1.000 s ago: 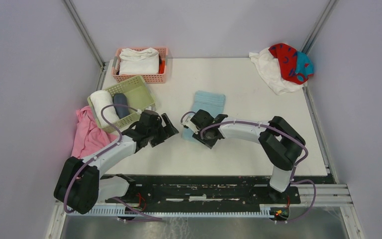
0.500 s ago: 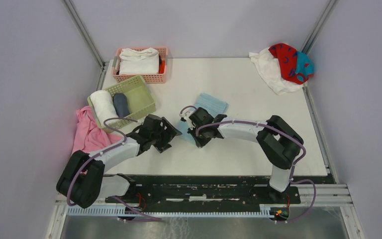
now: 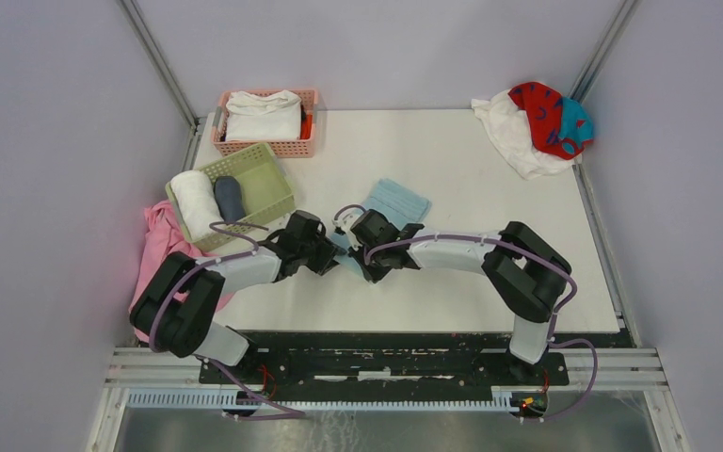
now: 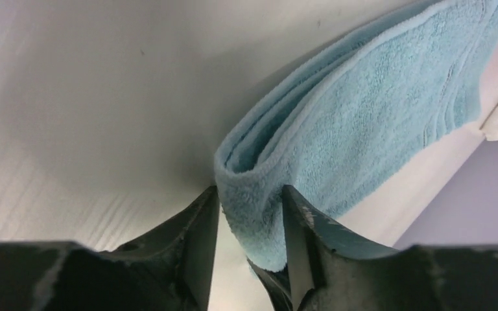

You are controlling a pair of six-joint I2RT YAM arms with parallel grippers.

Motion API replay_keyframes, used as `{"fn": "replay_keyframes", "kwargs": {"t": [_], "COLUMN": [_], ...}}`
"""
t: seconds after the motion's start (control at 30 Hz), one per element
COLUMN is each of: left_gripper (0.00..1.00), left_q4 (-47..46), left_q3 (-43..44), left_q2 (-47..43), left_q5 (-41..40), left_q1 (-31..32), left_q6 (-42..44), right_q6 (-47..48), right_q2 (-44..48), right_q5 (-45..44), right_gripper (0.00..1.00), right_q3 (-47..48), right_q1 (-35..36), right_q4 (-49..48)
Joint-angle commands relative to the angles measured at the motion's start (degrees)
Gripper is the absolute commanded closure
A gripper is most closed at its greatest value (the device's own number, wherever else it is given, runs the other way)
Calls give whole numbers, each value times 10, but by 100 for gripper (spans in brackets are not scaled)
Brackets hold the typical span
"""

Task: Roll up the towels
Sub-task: Roll the towel at the center of the board.

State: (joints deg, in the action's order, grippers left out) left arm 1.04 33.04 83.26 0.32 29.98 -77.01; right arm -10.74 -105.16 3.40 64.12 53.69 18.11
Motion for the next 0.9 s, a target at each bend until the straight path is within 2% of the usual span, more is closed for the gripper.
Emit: {"fn": "replay_keyframes", "kwargs": {"t": [0.0,0.17,0.23,0.33,0.47,0.57,0.87], "left_gripper": [58,82,89,96,97,97,97], "left_q4": [12,46,57,57,48,47,50], "left_q3": [21,7,12,20,14,10,14], "left_q2": [19,17,15,17,17,12,7], "left_q5": [-56,-87,-88,-71,-48,-42,-42], "left_q1": [-2,-41,-45,-43,-43,-42,-42], "left_q6": [-9,10,20,29,20,18,20], "right_q6": [7,18,24,27,27,29,57], "right_q2": [10,24,30,35,33,30,-16], "right_q5": [-12,-18,-18,-20,-20,-30,-49], "right_gripper": [91,90,88,80,63,55,53], "right_q3": [-13,-27,-34,-39,-23,-19,-7], "right_q1": [10,14,17,19,25,28,30], "right_q4": [-14,-27,-37,-57,-89,-118,-148]}}
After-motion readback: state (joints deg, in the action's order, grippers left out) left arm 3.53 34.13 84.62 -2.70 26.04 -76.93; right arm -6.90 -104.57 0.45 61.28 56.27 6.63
